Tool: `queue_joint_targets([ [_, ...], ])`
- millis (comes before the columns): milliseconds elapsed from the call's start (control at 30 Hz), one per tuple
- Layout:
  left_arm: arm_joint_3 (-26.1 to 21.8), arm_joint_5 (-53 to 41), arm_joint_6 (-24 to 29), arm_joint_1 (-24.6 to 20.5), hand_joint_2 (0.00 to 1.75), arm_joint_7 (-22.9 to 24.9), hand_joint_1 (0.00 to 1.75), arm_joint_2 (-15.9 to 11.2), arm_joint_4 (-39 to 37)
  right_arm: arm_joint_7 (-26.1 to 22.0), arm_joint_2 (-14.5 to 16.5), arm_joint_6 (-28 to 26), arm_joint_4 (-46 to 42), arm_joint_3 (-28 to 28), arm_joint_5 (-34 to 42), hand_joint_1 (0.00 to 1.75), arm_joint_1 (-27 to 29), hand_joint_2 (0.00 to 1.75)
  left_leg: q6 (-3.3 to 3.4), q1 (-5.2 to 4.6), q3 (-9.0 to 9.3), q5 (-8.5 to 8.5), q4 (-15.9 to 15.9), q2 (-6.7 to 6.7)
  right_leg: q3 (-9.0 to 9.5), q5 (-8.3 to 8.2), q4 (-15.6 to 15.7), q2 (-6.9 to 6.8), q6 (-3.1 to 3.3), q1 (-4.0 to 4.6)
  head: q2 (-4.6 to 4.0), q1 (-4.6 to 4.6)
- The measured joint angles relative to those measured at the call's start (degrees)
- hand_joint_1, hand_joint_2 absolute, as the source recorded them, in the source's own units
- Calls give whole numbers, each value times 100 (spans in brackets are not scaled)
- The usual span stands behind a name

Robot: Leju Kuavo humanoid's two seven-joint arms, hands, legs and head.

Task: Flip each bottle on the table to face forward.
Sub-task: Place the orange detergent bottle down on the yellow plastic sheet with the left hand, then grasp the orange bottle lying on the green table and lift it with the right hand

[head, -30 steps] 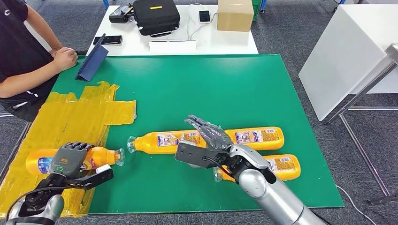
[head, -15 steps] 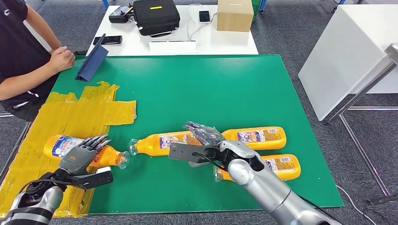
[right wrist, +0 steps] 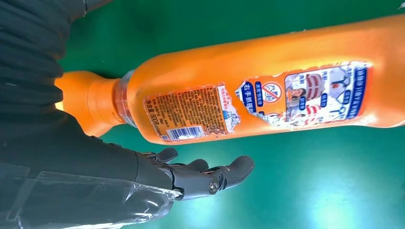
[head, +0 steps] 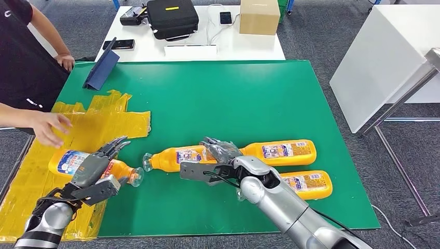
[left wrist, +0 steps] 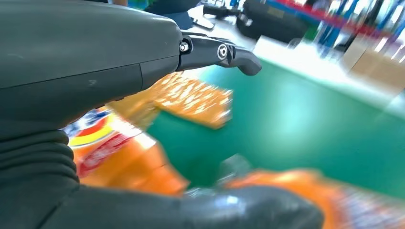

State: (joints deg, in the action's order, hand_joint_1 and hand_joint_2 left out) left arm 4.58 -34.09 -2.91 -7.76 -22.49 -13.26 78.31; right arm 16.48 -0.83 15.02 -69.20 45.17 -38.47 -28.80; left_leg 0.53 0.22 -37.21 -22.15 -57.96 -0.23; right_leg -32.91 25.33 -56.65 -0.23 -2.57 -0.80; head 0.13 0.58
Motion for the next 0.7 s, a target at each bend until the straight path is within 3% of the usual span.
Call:
queue_joint_targets([
  [233, -443, 1810, -518, 399, 0, 297, 0, 756, 1594, -87, 210, -193, 538, 62, -1239, 0, -14, 175, 0, 0, -2, -1, -1, 0, 0, 0, 1, 0, 0, 2, 0, 0],
  [467, -579, 2204, -677, 557, 0, 320, 0, 1082, 2388, -231, 403, -349, 1178, 135, -1739, 0, -101, 175, -1, 5, 0, 0, 0, 1, 0, 0, 0, 0, 1, 10, 0, 0],
  [500, -587, 2231, -689, 568, 0, 311, 0, 1106, 2447, -270, 413, -346, 1264, 160, -1802, 35, -143, 175, -1, 6, 0, 0, 0, 1, -1, 0, 0, 0, 1, 9, 0, 0],
  [600, -593, 2340, -756, 597, 0, 286, 0, 1179, 2658, -436, 423, -322, 1634, 281, -2037, 166, -332, 175, 0, 6, 1, 0, 0, 1, 1, -1, 0, 0, 1, 7, 0, 0],
  [633, -586, 2379, -780, 610, 0, 284, 0, 1203, 2740, -488, 431, -335, 1785, 324, -2113, 175, -393, 175, 0, 5, 2, 0, 0, 0, 2, -1, 0, -1, 1, 6, 0, -1],
  [700, -561, 2448, -820, 634, 0, 284, 0, 1239, 2885, -566, 472, -374, 2075, 403, -2225, 175, -492, 175, 0, 4, 4, 0, -1, -1, 3, -1, 0, -1, 1, 4, 0, -1],
])
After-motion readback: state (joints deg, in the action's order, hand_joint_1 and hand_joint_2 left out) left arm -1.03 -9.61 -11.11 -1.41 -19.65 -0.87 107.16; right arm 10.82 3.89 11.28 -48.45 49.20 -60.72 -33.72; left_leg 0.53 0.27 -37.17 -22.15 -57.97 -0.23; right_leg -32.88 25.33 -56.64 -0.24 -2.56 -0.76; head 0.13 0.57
